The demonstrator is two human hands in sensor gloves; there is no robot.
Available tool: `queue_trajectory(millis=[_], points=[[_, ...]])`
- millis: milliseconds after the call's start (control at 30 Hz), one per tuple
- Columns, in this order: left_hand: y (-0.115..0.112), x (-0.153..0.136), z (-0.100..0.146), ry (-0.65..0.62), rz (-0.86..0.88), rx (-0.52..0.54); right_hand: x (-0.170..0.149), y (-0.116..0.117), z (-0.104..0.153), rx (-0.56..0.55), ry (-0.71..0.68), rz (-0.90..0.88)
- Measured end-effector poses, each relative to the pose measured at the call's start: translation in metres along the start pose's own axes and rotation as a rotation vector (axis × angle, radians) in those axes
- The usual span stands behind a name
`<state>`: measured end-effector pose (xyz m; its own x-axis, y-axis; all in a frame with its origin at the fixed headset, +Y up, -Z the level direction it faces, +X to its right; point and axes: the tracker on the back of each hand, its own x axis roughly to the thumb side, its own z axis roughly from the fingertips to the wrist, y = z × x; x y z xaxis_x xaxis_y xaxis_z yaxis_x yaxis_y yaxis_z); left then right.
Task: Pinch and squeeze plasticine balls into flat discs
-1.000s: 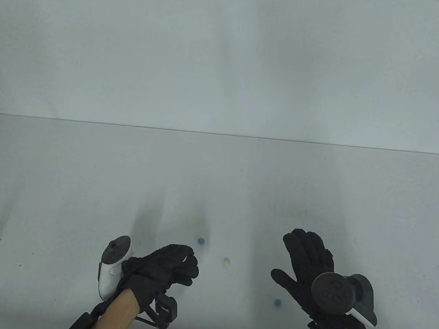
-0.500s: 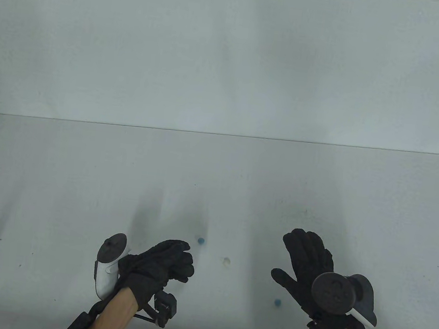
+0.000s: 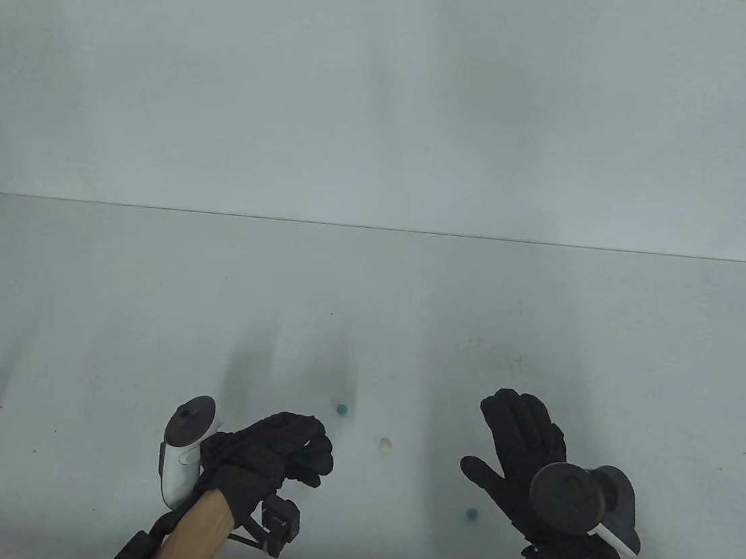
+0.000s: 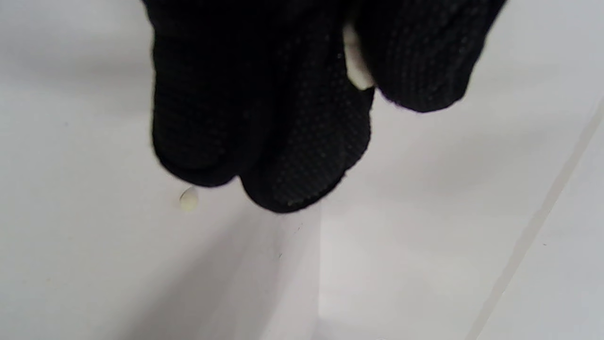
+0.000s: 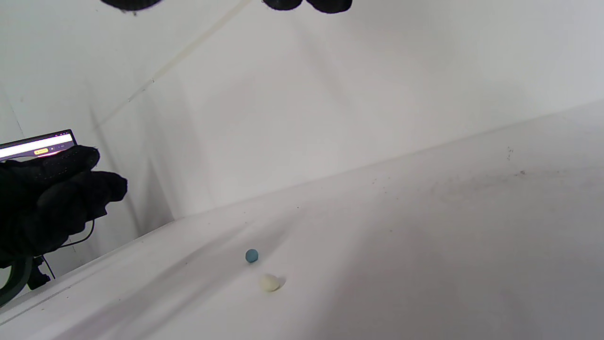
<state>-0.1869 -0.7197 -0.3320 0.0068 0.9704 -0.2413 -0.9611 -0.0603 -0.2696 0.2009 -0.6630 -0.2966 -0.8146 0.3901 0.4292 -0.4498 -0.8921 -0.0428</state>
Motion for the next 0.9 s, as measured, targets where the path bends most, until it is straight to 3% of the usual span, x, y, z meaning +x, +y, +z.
queue_trajectory(millis=[233, 367, 633, 900], points=[[0.001, -0.001, 0.0, 0.004, 0.018, 0.001, 0.0, 0.0, 0.0, -0.005, -0.001, 0.001], [-0.001, -0.008, -0.003, -0.02, 0.147, -0.13, 0.0, 0.0, 0.0, -0.004, 0.0, 0.0], [0.003, -0.008, -0.002, 0.029, 0.081, -0.026, 0.0, 0.0, 0.0, 0.002, 0.005, -0.002], [0.0, -0.002, -0.002, 0.003, 0.034, -0.046, 0.0, 0.0, 0.0, 0.007, 0.002, -0.004]])
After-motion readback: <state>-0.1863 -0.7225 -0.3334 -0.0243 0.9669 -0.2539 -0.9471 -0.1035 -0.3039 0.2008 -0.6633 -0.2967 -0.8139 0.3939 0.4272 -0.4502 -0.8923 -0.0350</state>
